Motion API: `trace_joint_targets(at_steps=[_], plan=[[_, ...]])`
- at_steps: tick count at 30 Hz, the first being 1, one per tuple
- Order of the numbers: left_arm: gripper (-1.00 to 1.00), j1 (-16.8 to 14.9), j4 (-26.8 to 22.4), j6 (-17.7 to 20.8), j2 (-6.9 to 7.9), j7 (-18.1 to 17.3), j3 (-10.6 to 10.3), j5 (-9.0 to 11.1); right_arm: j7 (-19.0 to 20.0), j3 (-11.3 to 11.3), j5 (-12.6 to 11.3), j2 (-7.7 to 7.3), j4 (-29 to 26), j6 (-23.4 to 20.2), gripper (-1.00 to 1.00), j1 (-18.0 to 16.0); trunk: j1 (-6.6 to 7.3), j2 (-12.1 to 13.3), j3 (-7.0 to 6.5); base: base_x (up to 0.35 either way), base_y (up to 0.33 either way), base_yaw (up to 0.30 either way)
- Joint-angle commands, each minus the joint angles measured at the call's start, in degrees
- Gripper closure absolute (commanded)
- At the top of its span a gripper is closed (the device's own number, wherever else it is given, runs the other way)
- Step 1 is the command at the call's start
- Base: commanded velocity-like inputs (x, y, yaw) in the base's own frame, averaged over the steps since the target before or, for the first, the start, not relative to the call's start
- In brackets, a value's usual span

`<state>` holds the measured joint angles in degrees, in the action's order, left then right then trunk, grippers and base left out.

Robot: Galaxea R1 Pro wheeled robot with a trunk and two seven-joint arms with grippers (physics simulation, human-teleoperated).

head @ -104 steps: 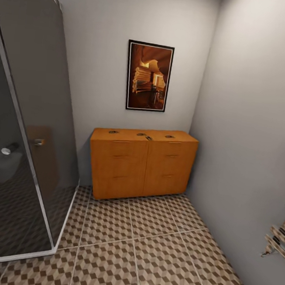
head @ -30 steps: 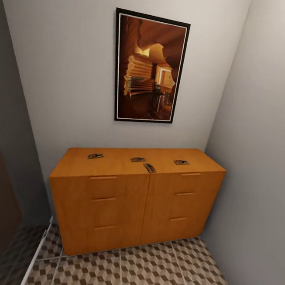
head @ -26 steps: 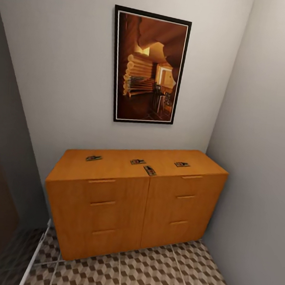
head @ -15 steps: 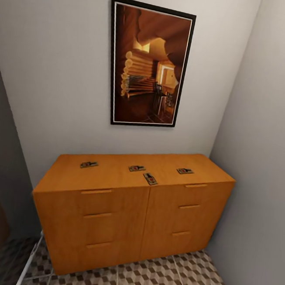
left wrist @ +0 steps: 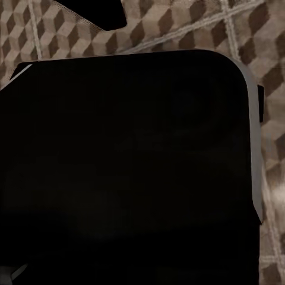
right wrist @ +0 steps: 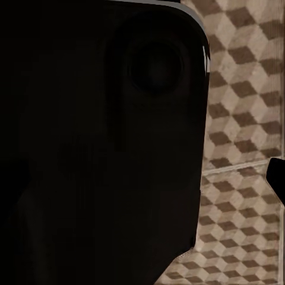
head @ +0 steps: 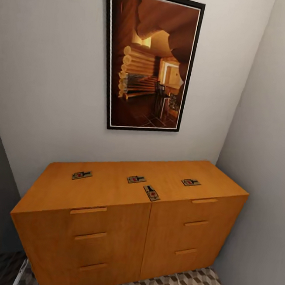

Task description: Take the four mousetraps from the cabinet in the bathroom and place them on the bathroom floor. Make sure all four end up on the same floor surface, and ensure that at least two of them are either under or directly next to the same bathroom sink.

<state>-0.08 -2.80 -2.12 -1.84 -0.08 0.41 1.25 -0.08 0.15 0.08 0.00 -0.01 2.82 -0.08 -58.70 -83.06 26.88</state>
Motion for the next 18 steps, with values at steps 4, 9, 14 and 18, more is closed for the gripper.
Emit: trace_joint_targets(at_steps=[4,9,14,18], plan=[[-1.00,0.0,0.0,-0.2,-0.01,0.0,0.0,0.1,0.0,0.0,0.0,0.00,0.0,0.2,-1.00,0.0,-0.03,0.0,0.05,0.262,0.000,0.142],[-1.00,0.0,0.0,-0.2,0.04,0.0,0.0,0.0,0.0,0.0,0.0,0.00,0.0,0.2,-1.00,0.0,-0.03,0.0,0.05,0.123,0.000,0.220],[-1.00,0.0,0.0,-0.2,0.05,0.1,0.0,0.0,0.0,0.0,0.0,0.00,0.0,0.2,-1.00,0.0,-0.03,0.0,0.05,0.047,0.000,0.252],[-1.00,0.0,0.0,-0.2,0.07,0.1,0.0,0.0,0.0,0.0,-0.1,0.00,0.0,0.2,-1.00,0.0,-0.03,0.0,0.05,0.019,0.000,0.264]])
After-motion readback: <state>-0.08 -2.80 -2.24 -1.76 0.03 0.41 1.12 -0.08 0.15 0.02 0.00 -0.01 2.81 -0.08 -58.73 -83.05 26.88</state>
